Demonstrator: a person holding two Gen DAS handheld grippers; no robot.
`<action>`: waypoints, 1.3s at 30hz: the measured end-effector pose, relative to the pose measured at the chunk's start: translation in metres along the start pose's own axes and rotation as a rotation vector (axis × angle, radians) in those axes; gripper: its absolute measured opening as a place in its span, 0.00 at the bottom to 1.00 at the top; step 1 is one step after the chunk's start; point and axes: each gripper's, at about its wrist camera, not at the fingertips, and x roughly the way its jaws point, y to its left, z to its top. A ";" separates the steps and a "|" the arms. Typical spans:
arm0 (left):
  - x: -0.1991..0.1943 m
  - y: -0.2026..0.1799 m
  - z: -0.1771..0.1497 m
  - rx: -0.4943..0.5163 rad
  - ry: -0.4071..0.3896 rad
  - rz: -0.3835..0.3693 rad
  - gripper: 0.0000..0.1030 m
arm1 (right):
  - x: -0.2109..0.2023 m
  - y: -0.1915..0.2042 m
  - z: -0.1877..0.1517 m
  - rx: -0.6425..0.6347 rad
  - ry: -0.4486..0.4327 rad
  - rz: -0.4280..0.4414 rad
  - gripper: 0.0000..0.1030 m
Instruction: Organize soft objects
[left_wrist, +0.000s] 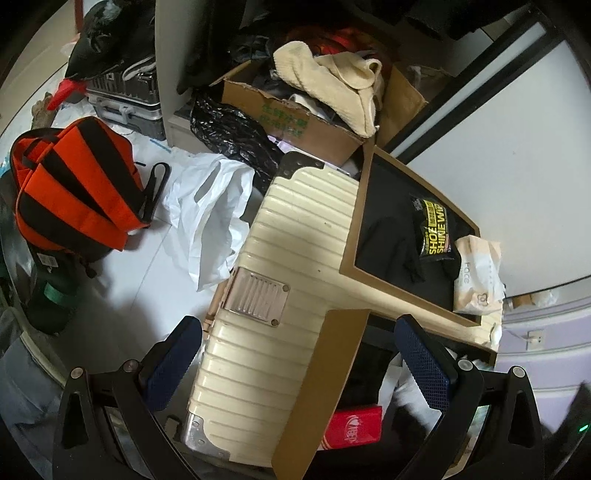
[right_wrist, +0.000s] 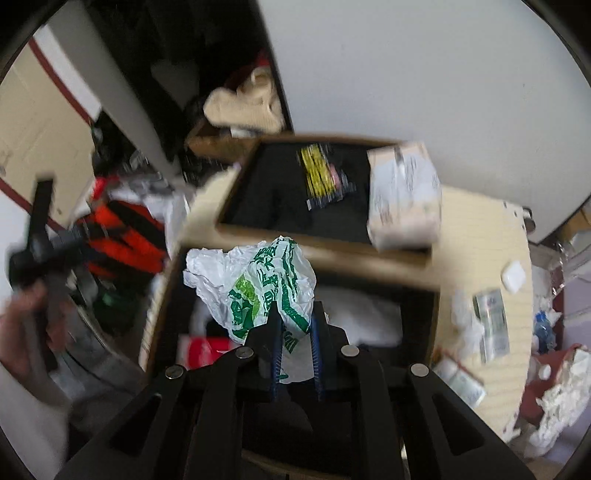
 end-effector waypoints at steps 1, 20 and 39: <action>0.000 0.000 0.000 0.000 0.002 -0.003 1.00 | 0.010 0.000 -0.007 -0.001 0.029 -0.007 0.11; 0.005 0.000 0.002 -0.021 0.018 -0.038 1.00 | 0.014 0.022 0.048 -0.203 0.108 -0.072 0.56; 0.014 0.002 0.002 -0.039 0.037 -0.046 1.00 | 0.162 0.042 0.116 -0.352 0.380 -0.192 0.27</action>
